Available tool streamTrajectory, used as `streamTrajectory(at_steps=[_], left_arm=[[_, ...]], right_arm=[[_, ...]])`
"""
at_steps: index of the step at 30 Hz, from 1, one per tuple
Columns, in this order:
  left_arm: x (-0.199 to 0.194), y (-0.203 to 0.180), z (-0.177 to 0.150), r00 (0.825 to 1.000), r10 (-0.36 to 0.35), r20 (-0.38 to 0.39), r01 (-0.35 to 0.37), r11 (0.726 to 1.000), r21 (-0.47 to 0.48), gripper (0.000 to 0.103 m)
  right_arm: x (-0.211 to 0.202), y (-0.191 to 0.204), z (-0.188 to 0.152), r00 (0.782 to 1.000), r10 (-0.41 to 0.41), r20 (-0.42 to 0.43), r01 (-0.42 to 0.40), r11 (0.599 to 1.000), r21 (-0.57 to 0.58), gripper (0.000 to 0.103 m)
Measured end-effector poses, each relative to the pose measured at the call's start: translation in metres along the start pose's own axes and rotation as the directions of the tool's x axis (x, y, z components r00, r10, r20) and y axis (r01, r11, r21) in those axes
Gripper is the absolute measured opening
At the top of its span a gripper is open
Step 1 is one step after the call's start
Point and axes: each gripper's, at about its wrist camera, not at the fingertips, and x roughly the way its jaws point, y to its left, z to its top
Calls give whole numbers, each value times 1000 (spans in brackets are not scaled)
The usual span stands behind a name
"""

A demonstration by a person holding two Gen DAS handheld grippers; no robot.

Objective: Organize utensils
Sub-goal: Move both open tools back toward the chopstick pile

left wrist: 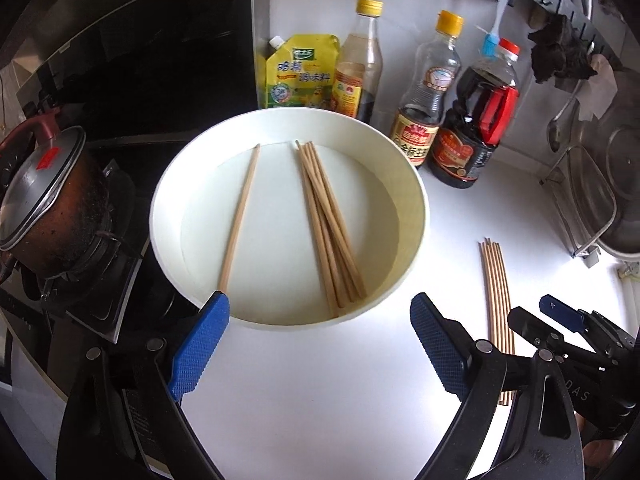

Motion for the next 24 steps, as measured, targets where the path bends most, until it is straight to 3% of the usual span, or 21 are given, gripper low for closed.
streamTrajectory(at_steps=[12, 24], left_arm=[[7, -82, -22, 996, -84, -25, 87, 985, 147, 90], [44, -125, -53, 993, -90, -78, 103, 979, 177, 90]], right_arm=[[-6, -75, -34, 992, -119, -34, 121, 989, 81, 62], [24, -107, -53, 989, -132, -64, 138, 987, 86, 62]])
